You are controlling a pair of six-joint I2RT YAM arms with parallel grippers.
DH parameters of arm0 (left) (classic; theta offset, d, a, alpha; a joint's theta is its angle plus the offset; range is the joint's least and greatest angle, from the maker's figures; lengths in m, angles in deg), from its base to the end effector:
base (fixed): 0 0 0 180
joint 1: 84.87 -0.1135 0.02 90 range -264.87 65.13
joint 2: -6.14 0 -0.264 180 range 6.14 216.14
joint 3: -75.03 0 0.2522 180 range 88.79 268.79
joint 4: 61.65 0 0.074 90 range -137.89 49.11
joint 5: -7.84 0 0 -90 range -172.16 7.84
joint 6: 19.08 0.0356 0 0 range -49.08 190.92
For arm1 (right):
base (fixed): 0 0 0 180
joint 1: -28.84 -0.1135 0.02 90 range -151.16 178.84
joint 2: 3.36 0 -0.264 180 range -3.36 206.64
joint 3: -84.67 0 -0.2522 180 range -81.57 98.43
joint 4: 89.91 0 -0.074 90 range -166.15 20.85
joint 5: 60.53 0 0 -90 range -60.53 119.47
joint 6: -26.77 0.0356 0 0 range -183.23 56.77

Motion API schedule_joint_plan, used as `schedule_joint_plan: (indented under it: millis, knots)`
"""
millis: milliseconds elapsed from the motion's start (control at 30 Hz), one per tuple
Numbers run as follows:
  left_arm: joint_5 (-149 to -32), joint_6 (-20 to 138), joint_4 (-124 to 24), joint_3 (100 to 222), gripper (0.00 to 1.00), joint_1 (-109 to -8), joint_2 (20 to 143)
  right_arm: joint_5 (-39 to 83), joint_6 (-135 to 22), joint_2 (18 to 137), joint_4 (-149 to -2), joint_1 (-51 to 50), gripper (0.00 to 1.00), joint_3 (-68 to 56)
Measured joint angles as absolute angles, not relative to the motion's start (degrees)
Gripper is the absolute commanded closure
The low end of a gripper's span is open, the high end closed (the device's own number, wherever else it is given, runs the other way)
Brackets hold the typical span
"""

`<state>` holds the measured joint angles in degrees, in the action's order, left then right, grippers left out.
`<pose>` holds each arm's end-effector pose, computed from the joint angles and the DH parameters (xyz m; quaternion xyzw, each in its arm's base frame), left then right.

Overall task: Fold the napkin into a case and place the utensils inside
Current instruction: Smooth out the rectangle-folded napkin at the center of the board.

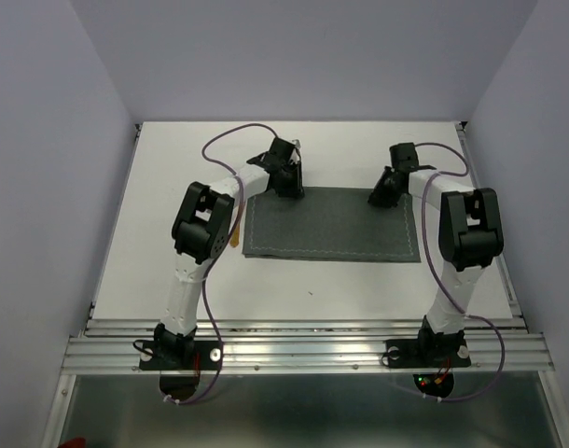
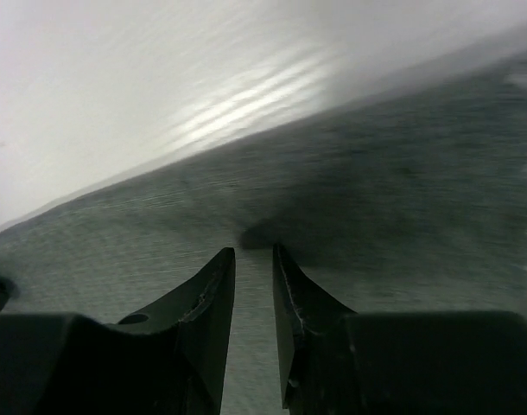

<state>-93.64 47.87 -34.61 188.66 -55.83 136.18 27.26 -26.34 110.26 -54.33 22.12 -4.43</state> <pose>0.4432 -0.2542 0.1695 0.0872 0.9107 -0.2552 0.3129 0.4130 0.0500 0.1647 0.2452 0.9300 0.1187 0.2466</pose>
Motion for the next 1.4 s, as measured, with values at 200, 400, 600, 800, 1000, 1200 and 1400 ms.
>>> schedule_joint_plan:
  millis: [200,400,600,800,1000,1200,1400]
  knots:
    - [-92.00,49.40,-33.34,188.09,0.61,-56.07,135.26,27.96,-27.43,107.96,-54.17,28.37,0.70,-7.22]
    - [-88.53,51.00,-31.05,186.26,0.60,-56.49,133.38,28.06,-28.64,108.71,-54.50,30.25,0.70,-6.66]
    - [-87.24,51.04,-31.64,181.56,0.60,-58.89,130.30,27.74,-29.01,109.14,-56.25,30.39,0.70,-6.72]
    - [-86.71,50.21,-32.38,179.15,0.60,-62.33,128.86,27.23,-29.45,107.55,-58.76,30.39,0.70,-9.56]
    - [-86.49,49.36,-32.66,178.78,0.60,-64.34,128.64,27.15,-29.88,105.91,-59.05,30.36,0.70,-11.92]
    - [-85.07,49.91,-30.30,180.03,0.60,-66.46,128.79,27.15,-29.88,104.58,-60.25,30.39,0.69,-14.02]
    - [-85.10,50.06,-29.78,180.82,0.60,-67.57,129.03,27.43,-29.88,103.46,-60.88,30.36,0.70,-15.70]
